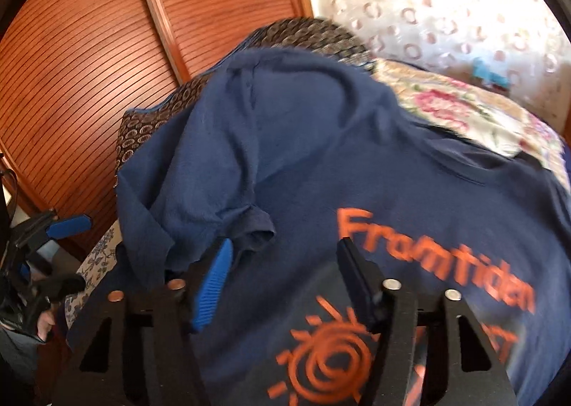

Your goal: Fold small clothes

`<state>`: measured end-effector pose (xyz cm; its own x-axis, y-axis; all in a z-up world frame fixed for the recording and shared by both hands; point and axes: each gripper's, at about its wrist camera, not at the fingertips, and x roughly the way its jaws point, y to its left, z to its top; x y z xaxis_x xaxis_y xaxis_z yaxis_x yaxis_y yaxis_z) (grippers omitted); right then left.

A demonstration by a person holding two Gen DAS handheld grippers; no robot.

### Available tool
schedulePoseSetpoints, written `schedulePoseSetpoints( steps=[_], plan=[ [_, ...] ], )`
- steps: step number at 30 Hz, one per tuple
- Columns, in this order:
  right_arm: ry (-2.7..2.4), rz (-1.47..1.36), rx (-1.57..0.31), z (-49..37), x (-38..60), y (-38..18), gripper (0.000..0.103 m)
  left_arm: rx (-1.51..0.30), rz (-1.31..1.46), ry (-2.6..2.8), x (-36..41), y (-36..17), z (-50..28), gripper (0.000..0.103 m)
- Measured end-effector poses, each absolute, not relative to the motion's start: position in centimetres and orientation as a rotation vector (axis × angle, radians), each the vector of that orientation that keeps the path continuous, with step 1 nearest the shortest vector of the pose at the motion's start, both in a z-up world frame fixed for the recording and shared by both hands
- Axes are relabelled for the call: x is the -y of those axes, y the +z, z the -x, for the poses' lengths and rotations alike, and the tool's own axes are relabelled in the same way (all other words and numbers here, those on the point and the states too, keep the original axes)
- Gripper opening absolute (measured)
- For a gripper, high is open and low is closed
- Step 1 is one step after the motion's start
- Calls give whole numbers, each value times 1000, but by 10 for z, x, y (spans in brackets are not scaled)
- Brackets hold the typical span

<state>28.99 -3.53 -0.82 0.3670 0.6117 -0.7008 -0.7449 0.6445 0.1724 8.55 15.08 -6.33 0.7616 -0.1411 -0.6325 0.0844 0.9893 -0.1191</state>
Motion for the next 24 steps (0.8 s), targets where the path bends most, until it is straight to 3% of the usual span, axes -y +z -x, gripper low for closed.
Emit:
schedulePoseSetpoints(
  steps=[8,13,21,24],
  plan=[
    [945,248,-844,-313,0,-28,34,-736,71,-47,-159,-83,-93,71],
    [968,284,-845,-310,-13,-34,3,-755,71,-23,-160,-91,-101,71],
    [985,144,-615,-285,42,34,2,-778,83,-6,-164,-98,-107,71],
    [896,96,-625,-291,70,44,2,-795,99,1,-166,-101,-109,71]
  ],
)
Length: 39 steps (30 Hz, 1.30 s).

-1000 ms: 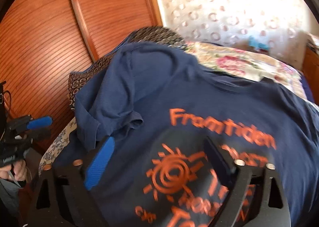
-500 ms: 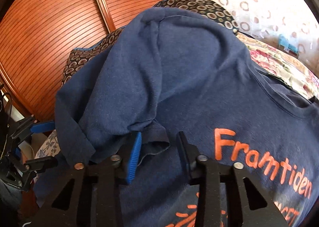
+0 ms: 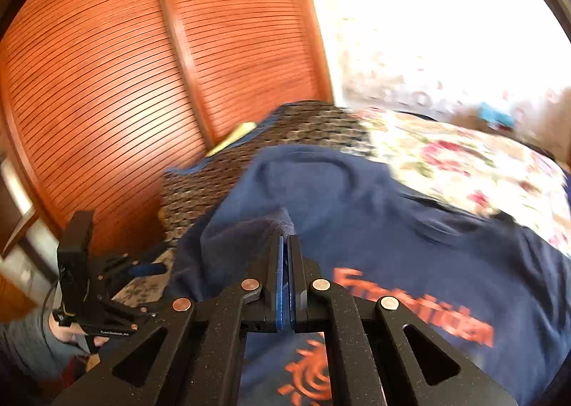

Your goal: Fold small clothes

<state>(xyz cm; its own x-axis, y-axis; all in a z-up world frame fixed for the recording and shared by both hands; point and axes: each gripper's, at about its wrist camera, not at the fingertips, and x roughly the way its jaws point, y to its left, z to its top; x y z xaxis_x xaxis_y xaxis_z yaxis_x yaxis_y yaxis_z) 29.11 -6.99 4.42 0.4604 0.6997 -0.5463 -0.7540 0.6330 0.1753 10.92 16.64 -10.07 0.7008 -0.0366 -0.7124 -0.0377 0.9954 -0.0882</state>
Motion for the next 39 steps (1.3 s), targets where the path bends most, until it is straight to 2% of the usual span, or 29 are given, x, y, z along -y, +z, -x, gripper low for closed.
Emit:
schedulePoseSetpoints(
  steps=[6,10,14,16,18,21,26,28,30,33,34,35,37,38,39],
  plan=[
    [679,188,-741,-297,81,14,2,-815,122,13,-169,-104,-111,71],
    [557,289,-707,-288,74,-4,26,-821,110,19,-168,-104,-113,71],
    [650,249,-721,-289,65,-13,33,-828,82,34,-164,-105,-114,71],
    [705,249,-739,-294,66,-17,33,-827,69,25,-160,-104,-113,67],
    [743,237,-775,-302,64,-28,33,-819,57,2,-157,-102,-112,56],
    [766,203,-829,-311,63,-42,33,-811,42,-40,-150,-98,-112,48],
    [790,123,-858,-332,63,-49,35,-812,7,-80,-137,-90,-122,47],
    [782,86,-860,-339,62,-47,44,-812,-5,-81,-134,-87,-130,47],
    [756,66,-877,-349,59,-53,45,-826,-10,-85,-133,-87,-138,46],
    [721,68,-901,-354,58,-58,45,-845,-29,-102,-130,-92,-144,37],
    [718,67,-900,-353,58,-57,45,-848,-30,-103,-130,-93,-145,29],
    [712,69,-892,-353,55,-57,45,-854,-26,-106,-129,-94,-147,16],
    [715,70,-886,-353,51,-58,45,-840,-17,-103,-130,-93,-146,7],
    [722,74,-880,-353,48,-59,41,-829,-11,-105,-130,-91,-144,6],
    [727,78,-871,-351,50,-58,24,-808,-6,-104,-130,-88,-141,6]
  ],
)
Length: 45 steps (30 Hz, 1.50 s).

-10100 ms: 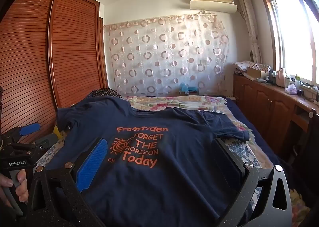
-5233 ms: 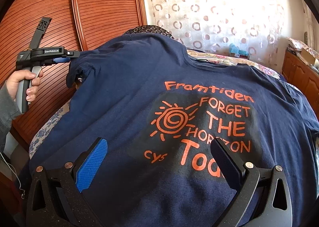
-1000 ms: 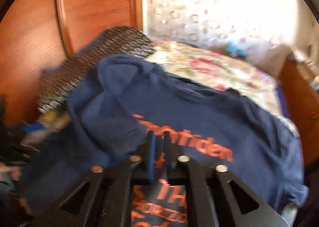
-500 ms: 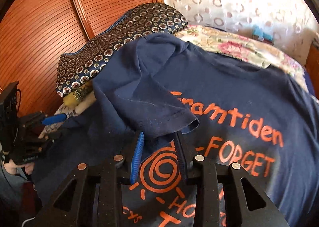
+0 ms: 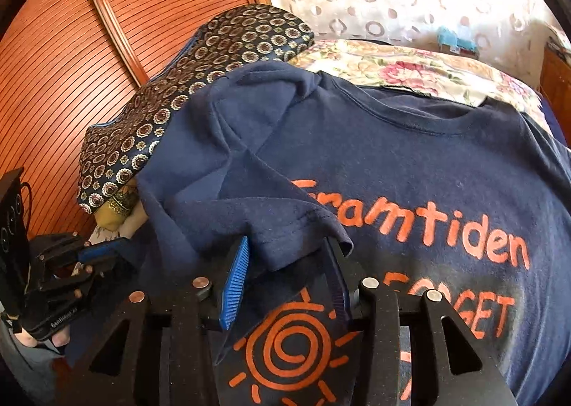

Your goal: Fold small clothes

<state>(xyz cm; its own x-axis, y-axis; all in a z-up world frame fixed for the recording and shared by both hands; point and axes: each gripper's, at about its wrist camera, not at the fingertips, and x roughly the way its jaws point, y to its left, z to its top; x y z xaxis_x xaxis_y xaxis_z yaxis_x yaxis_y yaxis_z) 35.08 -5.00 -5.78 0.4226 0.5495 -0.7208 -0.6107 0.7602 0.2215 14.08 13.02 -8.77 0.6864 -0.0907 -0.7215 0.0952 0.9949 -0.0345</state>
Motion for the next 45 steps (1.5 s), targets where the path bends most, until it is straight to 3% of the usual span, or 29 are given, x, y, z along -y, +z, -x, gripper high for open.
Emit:
schedulePoseSetpoints(
  steps=[1,2,6,11,16,30,35,38,39,41,42,43,45],
  plan=[
    [744,82,-863,-350,49,-57,8,-785,-3,-99,-129,-84,-138,5],
    [763,82,-851,-348,49,-55,6,-757,3,-93,-131,-78,-134,5],
    [741,26,-716,-333,71,-26,5,-653,74,-65,-143,-54,-112,5],
    [564,15,-646,-325,95,0,6,-703,47,-54,-143,-64,-116,5],
    [509,105,-651,-314,90,-7,37,-720,53,-46,-145,-75,-115,5],
    [705,94,-781,-285,77,-41,39,-744,78,-29,-157,-83,-114,5],
    [639,59,-752,-289,120,-33,46,-734,63,-40,-155,-76,-109,7],
    [561,55,-738,-288,160,-28,46,-695,48,-42,-151,-63,-101,25],
    [530,54,-733,-289,176,-26,47,-683,44,-48,-149,-59,-99,39],
    [469,46,-730,-288,206,-24,47,-651,37,-58,-146,-50,-95,53],
    [446,41,-728,-287,219,-22,47,-638,35,-63,-144,-45,-93,68],
    [418,36,-724,-285,235,-21,47,-629,39,-70,-142,-41,-92,77],
    [356,34,-713,-282,267,-20,47,-608,48,-97,-136,-35,-92,82]
  ],
)
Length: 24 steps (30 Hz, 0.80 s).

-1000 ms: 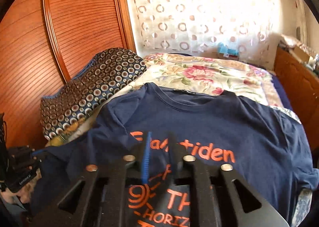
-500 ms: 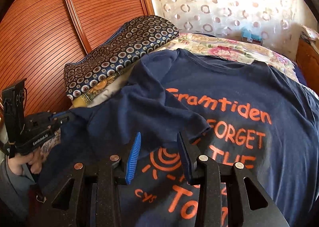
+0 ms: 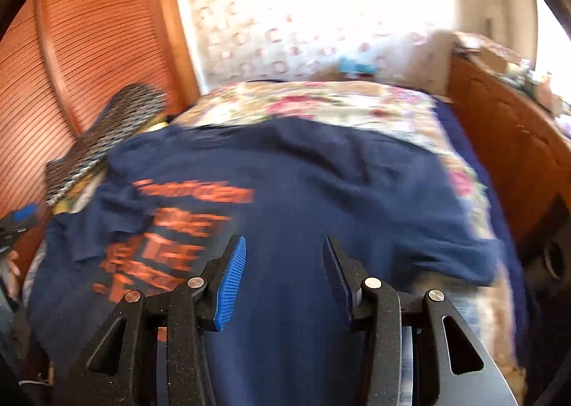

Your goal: Fold small clothes

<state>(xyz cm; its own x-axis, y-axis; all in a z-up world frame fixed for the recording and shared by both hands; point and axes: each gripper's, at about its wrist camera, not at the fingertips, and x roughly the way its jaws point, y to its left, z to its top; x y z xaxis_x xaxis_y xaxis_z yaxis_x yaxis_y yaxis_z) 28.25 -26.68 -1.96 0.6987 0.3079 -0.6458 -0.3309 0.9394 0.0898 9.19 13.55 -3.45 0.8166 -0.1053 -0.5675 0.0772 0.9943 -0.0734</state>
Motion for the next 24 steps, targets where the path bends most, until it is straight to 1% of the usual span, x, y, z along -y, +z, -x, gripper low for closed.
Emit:
schedulePoseSetpoints(
  steps=[8,15,24],
  plan=[
    [161,-35,-722,-282,365,-30,48,-642,16,-202,-80,-35,-115,83],
    [123,-132,-781,-301,390,-44,48,-721,-36,-320,-19,-54,-142,83],
    [145,-242,-844,-334,406,-46,48,-818,-76,-354,11,-73,-161,83]
  ],
)
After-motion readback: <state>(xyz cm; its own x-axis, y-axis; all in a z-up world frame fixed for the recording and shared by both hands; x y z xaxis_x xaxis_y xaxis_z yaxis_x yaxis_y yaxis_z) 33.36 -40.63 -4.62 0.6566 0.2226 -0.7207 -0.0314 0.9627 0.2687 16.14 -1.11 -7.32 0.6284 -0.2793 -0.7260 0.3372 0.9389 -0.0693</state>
